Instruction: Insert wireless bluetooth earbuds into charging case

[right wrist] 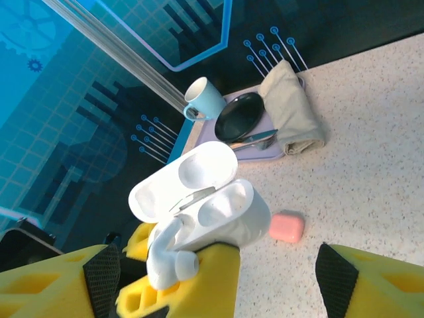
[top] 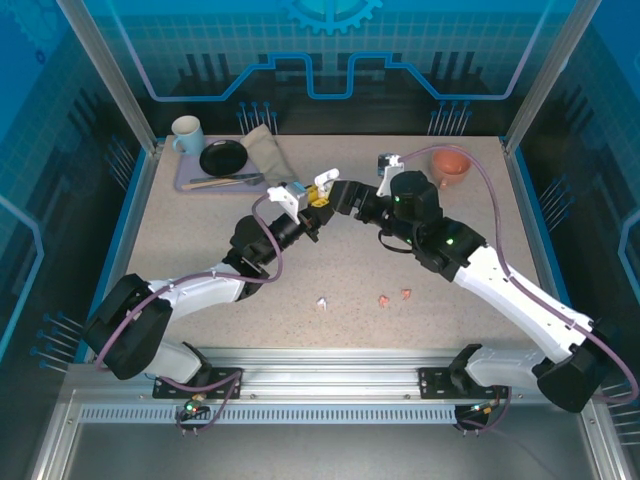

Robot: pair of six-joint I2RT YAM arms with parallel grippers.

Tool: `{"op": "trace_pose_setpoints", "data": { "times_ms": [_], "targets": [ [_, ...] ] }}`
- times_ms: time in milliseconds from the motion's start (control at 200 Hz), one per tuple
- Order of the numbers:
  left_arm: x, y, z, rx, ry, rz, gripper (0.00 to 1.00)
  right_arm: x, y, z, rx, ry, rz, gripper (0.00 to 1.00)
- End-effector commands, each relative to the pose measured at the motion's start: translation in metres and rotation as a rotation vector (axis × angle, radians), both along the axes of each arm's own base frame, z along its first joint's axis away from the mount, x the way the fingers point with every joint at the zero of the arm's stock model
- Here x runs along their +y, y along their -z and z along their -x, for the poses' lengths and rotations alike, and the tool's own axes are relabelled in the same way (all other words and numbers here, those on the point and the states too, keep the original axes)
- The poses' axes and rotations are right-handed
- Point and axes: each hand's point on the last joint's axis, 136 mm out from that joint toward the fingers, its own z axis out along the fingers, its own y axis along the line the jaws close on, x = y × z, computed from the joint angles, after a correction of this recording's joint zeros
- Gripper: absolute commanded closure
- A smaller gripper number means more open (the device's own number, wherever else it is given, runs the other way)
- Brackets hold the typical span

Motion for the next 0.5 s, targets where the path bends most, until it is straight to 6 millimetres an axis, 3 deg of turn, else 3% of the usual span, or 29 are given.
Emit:
{"op": "trace_pose_setpoints", "data": {
  "times_ms": [0, 225, 495],
  "targets": [
    [-0.001, -0.010, 0.014, -0.046, 0.039, 0.019, 1.00, -0.007, -0.005, 0.018, 0.078, -0.028, -0.033, 0.18],
    [-0.005, -0.006, 0.016, -0.037, 0.065, 0.007, 1.00, 0.012, -0.006, 0.028, 0.132, -0.107, -0.140, 0.18],
    [-0.006, 0.000, 0.017, -0.025, 0.075, 0.004, 1.00, 0.039, -0.019, 0.033, 0.119, -0.180, -0.149, 0.18]
  ]
}}
